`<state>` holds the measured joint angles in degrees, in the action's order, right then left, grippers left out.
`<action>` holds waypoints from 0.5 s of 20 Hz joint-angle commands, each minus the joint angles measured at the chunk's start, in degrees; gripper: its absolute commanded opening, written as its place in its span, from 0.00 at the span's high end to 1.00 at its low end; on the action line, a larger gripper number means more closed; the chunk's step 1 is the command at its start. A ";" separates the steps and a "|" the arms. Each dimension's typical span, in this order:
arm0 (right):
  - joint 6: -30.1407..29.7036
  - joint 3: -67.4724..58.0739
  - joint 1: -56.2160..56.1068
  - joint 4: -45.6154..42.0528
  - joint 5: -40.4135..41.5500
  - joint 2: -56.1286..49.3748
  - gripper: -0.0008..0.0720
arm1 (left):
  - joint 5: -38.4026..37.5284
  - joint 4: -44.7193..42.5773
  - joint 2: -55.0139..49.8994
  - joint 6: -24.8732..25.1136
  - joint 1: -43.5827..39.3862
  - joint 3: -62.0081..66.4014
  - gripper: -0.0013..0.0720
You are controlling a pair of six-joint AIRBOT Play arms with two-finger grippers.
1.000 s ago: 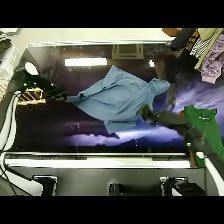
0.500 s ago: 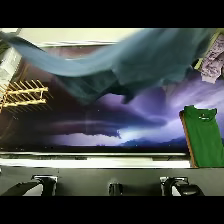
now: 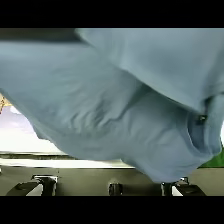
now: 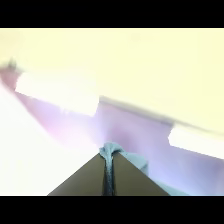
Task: Fold the clothes and pants, and hang the long-sleeved shirts on hangers.
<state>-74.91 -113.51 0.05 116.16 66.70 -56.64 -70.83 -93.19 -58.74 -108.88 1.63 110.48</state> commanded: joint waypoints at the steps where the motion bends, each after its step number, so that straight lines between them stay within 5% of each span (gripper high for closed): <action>1: -0.68 -0.61 -0.92 -3.96 9.77 -14.45 0.95 | -1.60 -1.27 -10.19 0.92 0.07 -4.52 0.97; 5: -3.52 -0.61 -2.95 -6.10 10.62 -34.34 0.95 | 3.72 -1.31 -30.40 1.68 -0.66 -4.96 0.97; 10: -2.32 -0.63 -3.41 -6.69 -6.91 -52.98 0.95 | 8.90 -1.27 -49.77 2.34 -3.19 -4.96 0.96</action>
<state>-77.58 -114.08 -3.05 109.67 68.82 -99.48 -64.69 -94.43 -98.52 -106.89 -0.36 105.69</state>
